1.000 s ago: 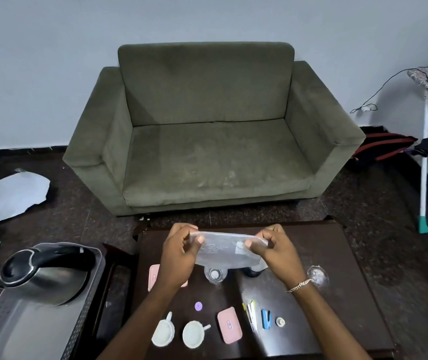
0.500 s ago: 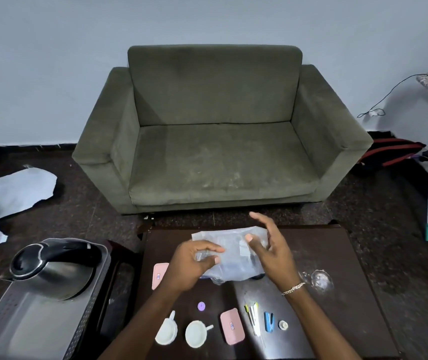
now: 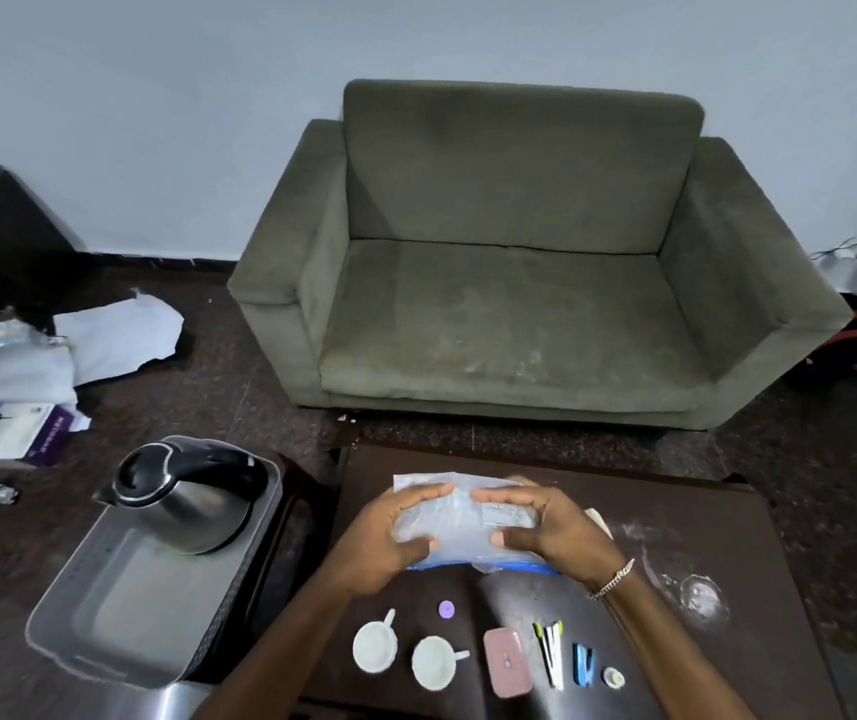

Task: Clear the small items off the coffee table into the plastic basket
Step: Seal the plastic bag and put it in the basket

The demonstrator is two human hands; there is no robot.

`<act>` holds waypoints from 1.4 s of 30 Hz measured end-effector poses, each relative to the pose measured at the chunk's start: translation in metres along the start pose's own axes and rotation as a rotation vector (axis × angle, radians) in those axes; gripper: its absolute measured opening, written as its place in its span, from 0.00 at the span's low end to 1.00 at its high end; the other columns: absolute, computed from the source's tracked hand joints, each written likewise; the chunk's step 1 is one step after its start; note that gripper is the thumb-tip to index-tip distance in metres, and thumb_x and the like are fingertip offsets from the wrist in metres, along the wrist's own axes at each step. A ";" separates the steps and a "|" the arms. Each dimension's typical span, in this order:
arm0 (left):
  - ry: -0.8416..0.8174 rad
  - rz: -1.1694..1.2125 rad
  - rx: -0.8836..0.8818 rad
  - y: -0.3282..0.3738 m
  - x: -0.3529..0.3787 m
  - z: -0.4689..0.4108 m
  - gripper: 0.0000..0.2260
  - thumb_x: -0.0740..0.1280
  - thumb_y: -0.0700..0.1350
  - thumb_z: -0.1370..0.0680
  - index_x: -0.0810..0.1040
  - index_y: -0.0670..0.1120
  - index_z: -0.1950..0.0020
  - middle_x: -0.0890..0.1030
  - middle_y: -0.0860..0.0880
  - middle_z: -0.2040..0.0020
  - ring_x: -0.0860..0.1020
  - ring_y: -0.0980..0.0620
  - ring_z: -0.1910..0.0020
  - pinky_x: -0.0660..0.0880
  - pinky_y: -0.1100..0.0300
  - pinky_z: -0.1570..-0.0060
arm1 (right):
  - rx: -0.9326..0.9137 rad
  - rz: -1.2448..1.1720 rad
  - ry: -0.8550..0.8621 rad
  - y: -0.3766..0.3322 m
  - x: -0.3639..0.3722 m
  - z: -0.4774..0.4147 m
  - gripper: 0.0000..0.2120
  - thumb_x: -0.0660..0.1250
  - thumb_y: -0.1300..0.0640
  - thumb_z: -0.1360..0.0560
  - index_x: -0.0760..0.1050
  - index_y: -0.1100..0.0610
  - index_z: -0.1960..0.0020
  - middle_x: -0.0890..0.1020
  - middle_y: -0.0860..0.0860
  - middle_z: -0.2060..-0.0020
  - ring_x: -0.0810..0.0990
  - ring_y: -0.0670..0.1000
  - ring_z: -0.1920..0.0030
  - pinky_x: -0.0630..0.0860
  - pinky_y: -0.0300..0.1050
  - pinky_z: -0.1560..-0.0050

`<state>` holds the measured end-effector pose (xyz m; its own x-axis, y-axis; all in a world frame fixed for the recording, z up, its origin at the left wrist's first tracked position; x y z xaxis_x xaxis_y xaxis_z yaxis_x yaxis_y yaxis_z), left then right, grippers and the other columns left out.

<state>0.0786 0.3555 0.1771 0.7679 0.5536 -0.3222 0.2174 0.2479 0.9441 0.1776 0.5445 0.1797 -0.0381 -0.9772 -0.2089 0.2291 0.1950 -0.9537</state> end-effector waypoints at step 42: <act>0.247 -0.351 -0.697 -0.327 -0.313 0.244 0.16 0.73 0.33 0.31 0.83 0.47 0.46 0.77 0.48 0.42 0.78 0.47 0.42 0.75 0.59 0.43 | -0.210 0.883 -0.604 0.028 0.489 -0.206 0.14 0.63 0.57 0.25 0.80 0.57 0.42 0.78 0.56 0.44 0.76 0.61 0.43 0.75 0.56 0.41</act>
<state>-0.0858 -0.0932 -0.0132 0.5525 0.4908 -0.6737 -0.0662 0.8315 0.5515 -0.0349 0.0896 0.0065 0.5554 -0.3541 -0.7524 -0.2321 0.8029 -0.5491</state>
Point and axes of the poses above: each hand's wrist, its own z-axis away from the middle knuckle, its own x-axis out of the palm, y = z × x, the point moved 6 cm from there along -z, towards the middle knuckle
